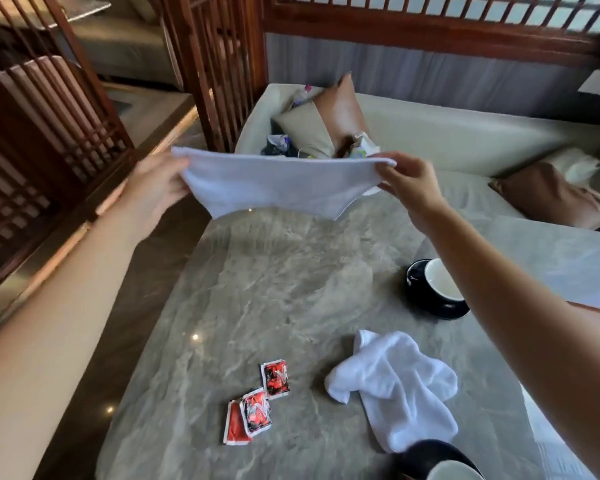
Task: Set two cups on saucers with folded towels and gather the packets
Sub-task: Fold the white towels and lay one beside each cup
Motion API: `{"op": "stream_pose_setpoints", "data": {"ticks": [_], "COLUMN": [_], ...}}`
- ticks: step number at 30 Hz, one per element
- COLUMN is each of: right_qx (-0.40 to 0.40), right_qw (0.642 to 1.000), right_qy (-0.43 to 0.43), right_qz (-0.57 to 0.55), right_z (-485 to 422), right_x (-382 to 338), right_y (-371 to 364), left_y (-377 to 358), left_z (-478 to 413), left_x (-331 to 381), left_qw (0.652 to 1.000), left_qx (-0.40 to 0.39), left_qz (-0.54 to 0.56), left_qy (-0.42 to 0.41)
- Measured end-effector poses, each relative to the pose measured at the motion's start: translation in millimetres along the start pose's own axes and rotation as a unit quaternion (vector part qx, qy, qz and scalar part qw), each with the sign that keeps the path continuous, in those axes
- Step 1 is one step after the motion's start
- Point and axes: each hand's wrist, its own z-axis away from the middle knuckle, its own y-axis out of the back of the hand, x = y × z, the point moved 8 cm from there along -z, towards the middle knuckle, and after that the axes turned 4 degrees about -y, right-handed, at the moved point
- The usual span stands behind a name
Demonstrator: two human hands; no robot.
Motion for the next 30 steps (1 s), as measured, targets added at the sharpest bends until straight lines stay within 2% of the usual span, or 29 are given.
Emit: {"op": "stream_pose_setpoints", "data": {"ticks": [3, 6, 8, 11, 15, 18, 20, 23, 26, 30], "right_qx": [-0.059, -0.165, -0.240, -0.284, -0.311, -0.298, -0.222, -0.133, -0.082, -0.020], "right_qw": [0.994, 0.959, 0.916, 0.853, 0.826, 0.844, 0.881, 0.924, 0.934, 0.927], "right_qy": [-0.066, -0.119, -0.178, -0.323, -0.379, -0.356, -0.340, -0.305, -0.290, -0.260], "right_qz": [0.067, 0.198, 0.266, 0.295, 0.277, 0.268, 0.243, 0.188, 0.190, 0.269], "right_z": [21.1, 56.3, 86.7, 132.3, 162.2, 151.3, 132.8, 105.0, 84.2, 63.4], "right_x": [54.7, 118.6, 163.7, 220.5, 248.9, 244.9, 238.2, 230.7, 233.1, 237.6], "right_y": [-14.2, -25.6, -29.9, -22.6, -17.1, -21.8, -21.7, -29.2, -42.1, -56.4], "left_y": [7.8, 8.8, 10.6, 16.4, 34.6, 39.1, 41.1, 37.8, 36.9, 32.7], "left_z": [31.5, 72.7, 105.0, 152.4, 184.3, 178.1, 161.4, 127.2, 96.9, 73.2], "left_x": [-58.1, -128.7, -176.9, -232.6, -264.1, -267.9, -268.0, -266.6, -269.9, -275.7], "left_qw": [0.997, 0.983, 0.959, 0.906, 0.863, 0.863, 0.883, 0.922, 0.945, 0.953], "left_qx": [-0.031, -0.064, -0.096, -0.179, -0.197, -0.200, -0.165, -0.070, 0.015, 0.066], "left_qz": [-0.035, -0.075, -0.098, -0.141, -0.166, -0.175, -0.172, -0.146, -0.160, -0.204], "left_qy": [0.065, 0.158, 0.246, 0.356, 0.434, 0.431, 0.405, 0.350, 0.284, 0.215]}}
